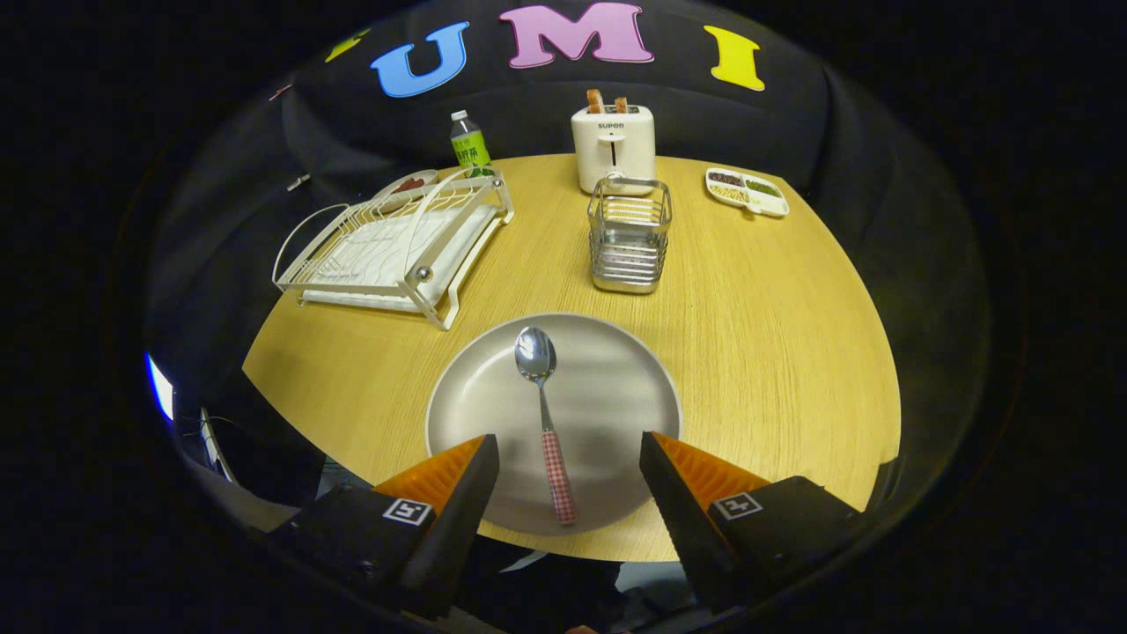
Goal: Take the plate from the dish rack, then take the spoon from the basket and place it into the plate.
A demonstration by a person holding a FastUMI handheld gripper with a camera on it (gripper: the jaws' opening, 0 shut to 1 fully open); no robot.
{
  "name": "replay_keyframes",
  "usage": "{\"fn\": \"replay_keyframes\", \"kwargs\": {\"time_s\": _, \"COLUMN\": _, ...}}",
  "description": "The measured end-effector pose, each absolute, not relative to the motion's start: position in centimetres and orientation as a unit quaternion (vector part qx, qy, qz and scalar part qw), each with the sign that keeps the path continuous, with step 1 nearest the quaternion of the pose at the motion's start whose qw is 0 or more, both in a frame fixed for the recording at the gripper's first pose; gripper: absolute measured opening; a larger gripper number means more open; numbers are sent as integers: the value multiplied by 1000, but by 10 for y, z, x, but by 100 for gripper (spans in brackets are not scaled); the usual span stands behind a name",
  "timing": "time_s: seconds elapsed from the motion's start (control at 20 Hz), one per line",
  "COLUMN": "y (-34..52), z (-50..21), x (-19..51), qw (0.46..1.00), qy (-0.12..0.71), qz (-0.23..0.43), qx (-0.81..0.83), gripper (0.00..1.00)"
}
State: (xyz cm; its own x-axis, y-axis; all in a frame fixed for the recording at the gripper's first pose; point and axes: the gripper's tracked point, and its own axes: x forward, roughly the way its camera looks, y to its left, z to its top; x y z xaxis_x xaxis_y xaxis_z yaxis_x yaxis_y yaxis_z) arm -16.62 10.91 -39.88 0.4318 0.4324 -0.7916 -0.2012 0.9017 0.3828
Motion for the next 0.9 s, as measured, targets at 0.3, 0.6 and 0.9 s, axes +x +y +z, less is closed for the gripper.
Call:
{"fn": "replay_keyframes", "kwargs": {"time_s": 0.3, "y": 90, "z": -327, "x": -117, "qw": 892, "qy": 408, "qz": 160, "qx": 112, "gripper": 99}}
{"fn": "replay_keyframes", "kwargs": {"time_s": 0.6, "y": 59, "z": -217, "x": -46, "qw": 945, "qy": 281, "qz": 138, "qx": 99, "gripper": 99}}
{"fn": "replay_keyframes", "kwargs": {"time_s": 0.9, "y": 36, "z": -121, "x": -7, "qw": 972, "qy": 181, "qz": 120, "qx": 85, "gripper": 99}}
